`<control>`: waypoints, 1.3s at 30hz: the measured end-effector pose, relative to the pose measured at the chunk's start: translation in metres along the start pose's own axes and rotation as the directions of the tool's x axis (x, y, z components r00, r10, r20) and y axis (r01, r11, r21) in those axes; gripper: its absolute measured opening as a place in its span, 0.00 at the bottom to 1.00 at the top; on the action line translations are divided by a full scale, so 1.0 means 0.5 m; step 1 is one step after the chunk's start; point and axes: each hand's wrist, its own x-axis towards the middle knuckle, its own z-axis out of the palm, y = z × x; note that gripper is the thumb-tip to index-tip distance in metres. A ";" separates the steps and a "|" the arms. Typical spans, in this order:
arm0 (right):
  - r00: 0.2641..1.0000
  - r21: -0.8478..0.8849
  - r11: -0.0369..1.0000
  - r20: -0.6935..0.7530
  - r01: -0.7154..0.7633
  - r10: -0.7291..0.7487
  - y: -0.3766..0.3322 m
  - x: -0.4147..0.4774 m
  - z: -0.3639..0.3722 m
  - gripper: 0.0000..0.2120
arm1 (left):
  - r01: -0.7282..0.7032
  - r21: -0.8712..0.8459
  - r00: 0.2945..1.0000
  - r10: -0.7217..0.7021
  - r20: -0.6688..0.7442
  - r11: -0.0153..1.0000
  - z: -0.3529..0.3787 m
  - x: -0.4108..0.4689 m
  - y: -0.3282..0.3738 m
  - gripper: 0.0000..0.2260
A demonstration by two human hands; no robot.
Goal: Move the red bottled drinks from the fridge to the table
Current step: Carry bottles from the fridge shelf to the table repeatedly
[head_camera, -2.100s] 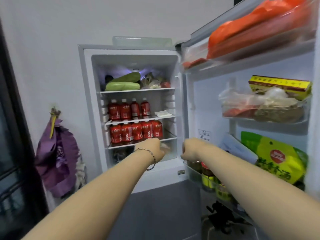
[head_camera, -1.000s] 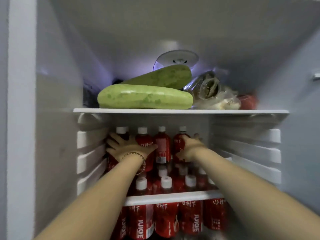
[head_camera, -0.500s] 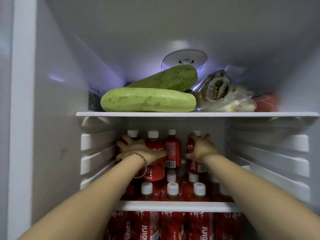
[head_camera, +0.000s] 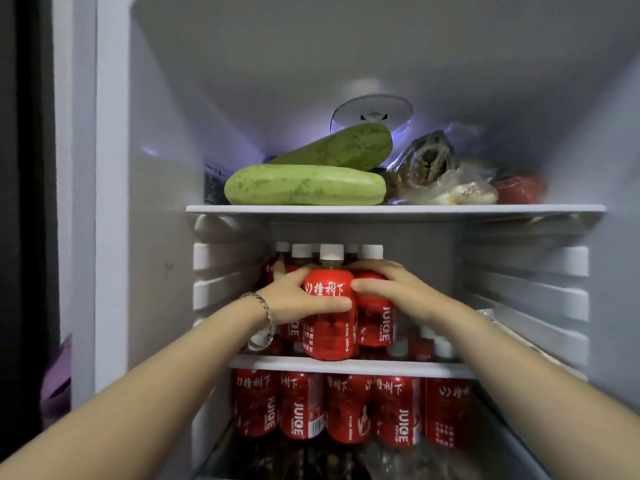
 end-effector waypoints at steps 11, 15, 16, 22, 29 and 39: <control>0.999 -0.198 0.979 -0.008 0.050 -0.053 0.009 -0.020 0.015 0.43 | -0.076 -0.039 0.991 0.071 -0.110 0.996 0.019 -0.020 0.016 0.34; 0.995 -0.207 0.975 -0.041 0.078 -0.089 0.013 -0.023 0.020 0.44 | -0.101 -0.058 0.968 0.084 -0.235 0.993 0.032 -0.029 0.011 0.27; 0.992 -0.218 0.972 -0.063 0.090 -0.106 0.012 -0.026 0.022 0.42 | -0.111 -0.057 0.956 0.091 -0.277 0.992 0.034 -0.033 0.008 0.26; 0.966 -0.345 0.924 -0.135 0.163 -0.221 -0.012 -0.077 0.026 0.34 | -0.248 -0.026 0.828 0.198 -0.524 0.968 0.050 -0.087 0.012 0.31; 0.936 -0.629 0.767 -0.179 0.128 -0.303 -0.084 -0.165 0.039 0.33 | -0.427 0.080 0.692 0.383 -0.612 0.901 0.062 -0.187 0.007 0.31; 0.903 -0.667 0.660 -0.427 -0.346 0.043 -0.235 -0.450 0.109 0.33 | -0.696 -0.090 0.689 0.626 -0.365 0.712 0.096 -0.397 0.034 0.31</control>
